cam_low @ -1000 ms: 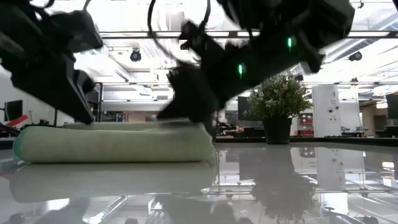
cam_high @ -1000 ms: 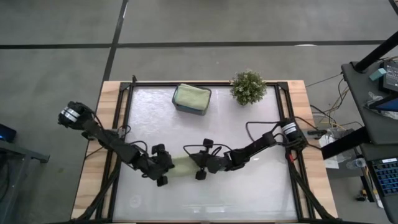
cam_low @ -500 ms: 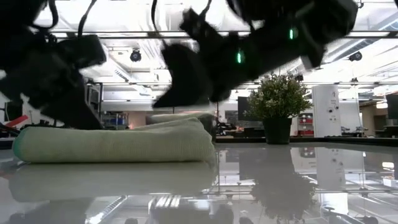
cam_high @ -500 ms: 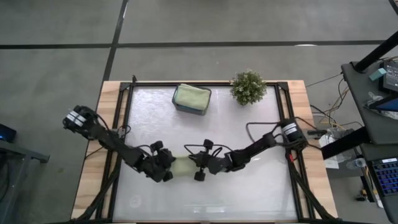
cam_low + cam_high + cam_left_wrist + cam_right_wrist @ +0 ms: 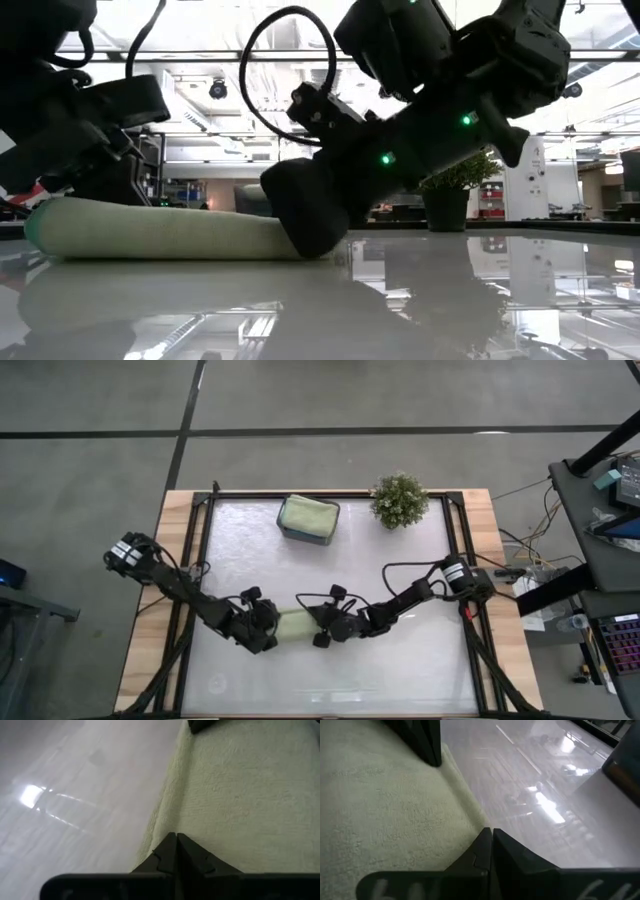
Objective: Fold microfiber towels
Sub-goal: Fold the green microfiber towel
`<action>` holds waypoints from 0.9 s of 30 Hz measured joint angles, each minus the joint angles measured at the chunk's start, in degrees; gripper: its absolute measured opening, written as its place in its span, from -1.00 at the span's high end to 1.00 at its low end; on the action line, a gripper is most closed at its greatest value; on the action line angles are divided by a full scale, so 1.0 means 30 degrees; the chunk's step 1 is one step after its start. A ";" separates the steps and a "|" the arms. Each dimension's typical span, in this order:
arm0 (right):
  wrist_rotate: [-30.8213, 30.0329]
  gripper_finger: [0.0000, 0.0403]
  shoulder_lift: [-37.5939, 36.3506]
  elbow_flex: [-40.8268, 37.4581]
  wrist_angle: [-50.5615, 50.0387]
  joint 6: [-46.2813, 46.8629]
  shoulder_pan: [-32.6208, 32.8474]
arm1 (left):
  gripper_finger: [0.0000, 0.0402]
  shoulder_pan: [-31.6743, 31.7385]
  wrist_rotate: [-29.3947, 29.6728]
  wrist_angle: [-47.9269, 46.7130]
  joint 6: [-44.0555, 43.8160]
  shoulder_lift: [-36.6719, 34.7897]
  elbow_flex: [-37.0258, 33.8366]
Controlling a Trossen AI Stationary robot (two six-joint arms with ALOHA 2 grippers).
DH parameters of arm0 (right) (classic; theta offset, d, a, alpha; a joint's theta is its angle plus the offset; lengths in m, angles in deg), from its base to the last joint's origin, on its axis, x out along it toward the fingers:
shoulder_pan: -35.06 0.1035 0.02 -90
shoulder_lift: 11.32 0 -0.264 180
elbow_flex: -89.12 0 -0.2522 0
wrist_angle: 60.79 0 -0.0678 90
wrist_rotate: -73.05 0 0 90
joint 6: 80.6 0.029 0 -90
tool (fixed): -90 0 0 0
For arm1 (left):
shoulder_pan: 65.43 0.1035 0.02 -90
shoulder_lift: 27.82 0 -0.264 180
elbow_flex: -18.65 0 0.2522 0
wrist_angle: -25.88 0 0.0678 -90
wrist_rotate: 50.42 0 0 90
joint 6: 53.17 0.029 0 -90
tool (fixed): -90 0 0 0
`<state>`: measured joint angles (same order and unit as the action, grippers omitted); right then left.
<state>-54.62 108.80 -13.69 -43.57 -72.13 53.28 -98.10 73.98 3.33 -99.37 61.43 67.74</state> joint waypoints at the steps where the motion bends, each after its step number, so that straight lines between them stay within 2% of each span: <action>1: 0.0002 0.94 -0.0040 -0.0003 -0.0161 -0.0005 0.0000 | 1.00 0.0000 -0.0021 -0.0213 -0.0005 -0.0083 0.0000; 7: 0.0007 0.94 -0.0431 -0.0034 -0.0533 -0.0254 0.0000 | 1.00 0.0015 -0.0185 -0.1108 0.0241 -0.1152 0.0022; 15: 0.0056 0.94 -0.1951 0.0383 -0.1590 -0.0664 0.0096 | 1.00 -0.0004 -0.0321 -0.0966 0.1660 -0.4434 0.0073; 20: 0.0181 0.94 -0.3275 0.0337 -0.2433 -0.0828 0.0605 | 1.00 -0.0588 -0.3490 0.0020 0.1539 -0.5410 0.0033; 23: 0.1714 0.94 -0.3991 0.0265 -0.2754 -0.0861 0.0972 | 1.00 -0.1430 -0.4682 0.1161 0.1605 -0.4953 -0.0047; 27: 0.5138 0.94 -0.4034 0.0163 -0.2773 -0.0596 0.1396 | 1.00 -0.2046 -0.4756 0.1426 0.1499 -0.3723 -0.0087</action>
<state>-39.20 96.70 -13.20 -51.89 -73.92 57.47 -104.23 59.71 7.61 -94.87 50.26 67.48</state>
